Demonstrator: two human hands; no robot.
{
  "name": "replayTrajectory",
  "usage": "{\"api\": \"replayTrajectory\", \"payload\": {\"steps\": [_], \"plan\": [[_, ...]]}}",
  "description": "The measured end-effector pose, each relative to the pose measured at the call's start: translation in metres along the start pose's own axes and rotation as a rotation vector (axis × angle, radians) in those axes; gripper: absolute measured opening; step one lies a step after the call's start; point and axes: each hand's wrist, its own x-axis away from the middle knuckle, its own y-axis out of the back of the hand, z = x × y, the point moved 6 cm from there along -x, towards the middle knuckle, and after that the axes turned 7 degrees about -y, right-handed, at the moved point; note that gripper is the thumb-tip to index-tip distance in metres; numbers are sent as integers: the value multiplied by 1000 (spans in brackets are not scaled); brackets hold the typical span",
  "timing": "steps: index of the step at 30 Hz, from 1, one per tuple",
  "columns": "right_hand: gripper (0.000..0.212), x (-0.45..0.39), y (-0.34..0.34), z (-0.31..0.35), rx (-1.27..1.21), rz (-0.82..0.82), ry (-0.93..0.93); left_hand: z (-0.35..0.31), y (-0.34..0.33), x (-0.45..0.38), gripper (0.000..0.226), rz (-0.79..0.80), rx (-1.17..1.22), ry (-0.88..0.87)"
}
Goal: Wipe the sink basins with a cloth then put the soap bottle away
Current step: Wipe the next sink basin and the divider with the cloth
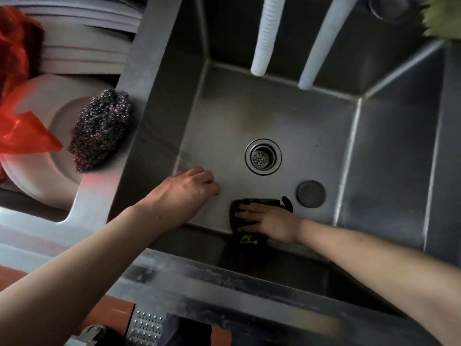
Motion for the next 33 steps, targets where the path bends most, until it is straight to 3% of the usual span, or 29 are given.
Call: {"api": "replayTrajectory", "payload": {"steps": [3,9,14,18,22,27,30,33], "plan": [[54,-16,8,-15,-31,-53,-78,0,-12,-19,37,15,9,-10],[51,-51,54,-74,-143,-193,-503,12,-23,-44,39,33,19,5],[49,-50,69,-85,-237,-263,-603,27,-28,-55,41,42,33,64],[54,-31,99,-100,-223,-520,-694,35,-34,-62,41,80,48,109],[57,-5,120,-130,-262,-655,-970,38,-46,-73,38,116,55,119],[54,13,110,-158,-396,-595,-1237,34,-58,-93,35,174,84,151],[64,15,116,-151,-461,-504,-1235,28,-60,-109,37,178,118,171],[63,26,142,-141,-493,-515,-1211,18,-59,-128,41,151,149,197]]}}
